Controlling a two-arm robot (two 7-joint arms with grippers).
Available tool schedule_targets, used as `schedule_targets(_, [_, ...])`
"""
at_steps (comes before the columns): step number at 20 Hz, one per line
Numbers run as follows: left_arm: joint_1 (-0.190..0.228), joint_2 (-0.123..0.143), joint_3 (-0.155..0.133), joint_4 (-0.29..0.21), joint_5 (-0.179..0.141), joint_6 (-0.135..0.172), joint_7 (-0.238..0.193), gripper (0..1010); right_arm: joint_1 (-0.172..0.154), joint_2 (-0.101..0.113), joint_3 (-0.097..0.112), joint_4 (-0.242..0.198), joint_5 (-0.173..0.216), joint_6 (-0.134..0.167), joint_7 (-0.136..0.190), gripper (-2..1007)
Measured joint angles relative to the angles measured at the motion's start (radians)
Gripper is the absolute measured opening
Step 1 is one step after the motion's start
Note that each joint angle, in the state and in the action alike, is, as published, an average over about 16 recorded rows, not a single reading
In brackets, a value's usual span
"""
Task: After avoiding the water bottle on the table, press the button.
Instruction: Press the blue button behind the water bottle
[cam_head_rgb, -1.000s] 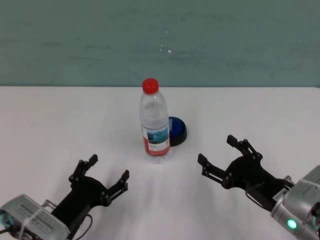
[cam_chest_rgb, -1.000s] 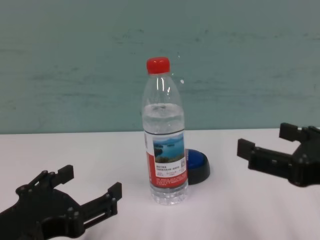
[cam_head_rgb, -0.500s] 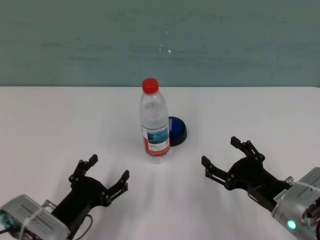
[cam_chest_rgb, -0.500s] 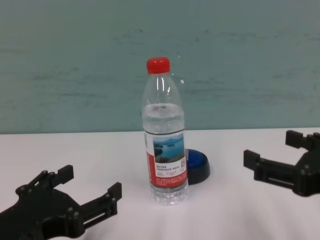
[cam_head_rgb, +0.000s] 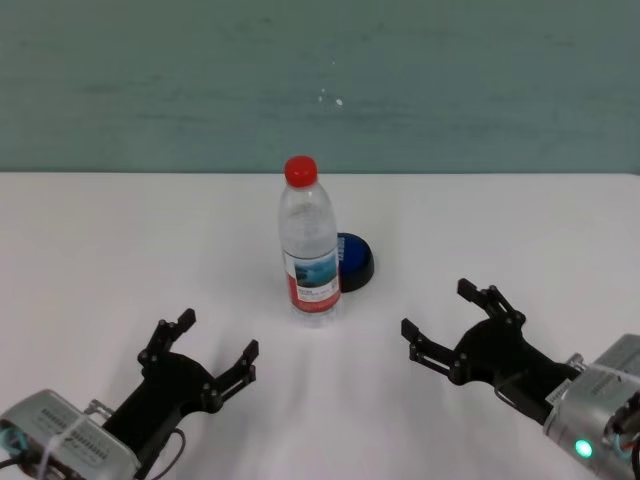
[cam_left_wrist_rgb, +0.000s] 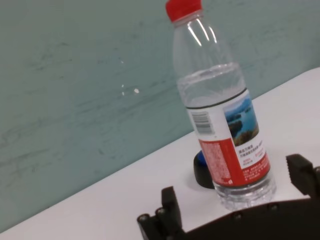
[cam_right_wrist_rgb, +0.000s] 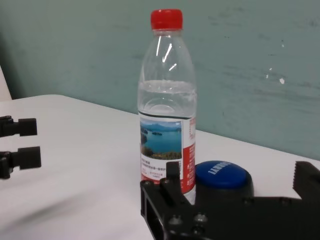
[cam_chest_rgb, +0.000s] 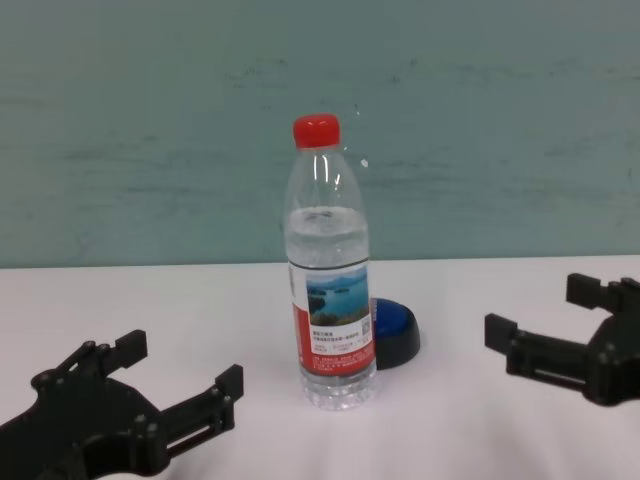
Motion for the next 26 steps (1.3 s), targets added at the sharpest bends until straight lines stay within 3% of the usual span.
schedule_targets(9, [0.000,0.000,0.000,0.000,0.000,0.000,0.000,1000,0.081,0.038,0.006,0.075,0.045,-0.003,0.063,1003])
schedule_targets(15, [0.000,0.000,0.000,0.000,0.000,0.000,0.000,1000,0.136,0.052,0.001,0.131,0.076,0.000,0.084,1003])
schedule_targets(20, [0.000,0.000,0.000,0.000,0.000,0.000,0.000,1000,0.172,0.046,-0.003,0.176,0.096,0.001,0.079,1003])
schedule_targets(26, [0.000,0.000,0.000,0.000,0.000,0.000,0.000,1000,0.223,0.019,-0.007,0.238,0.113,0.003,0.060,1003])
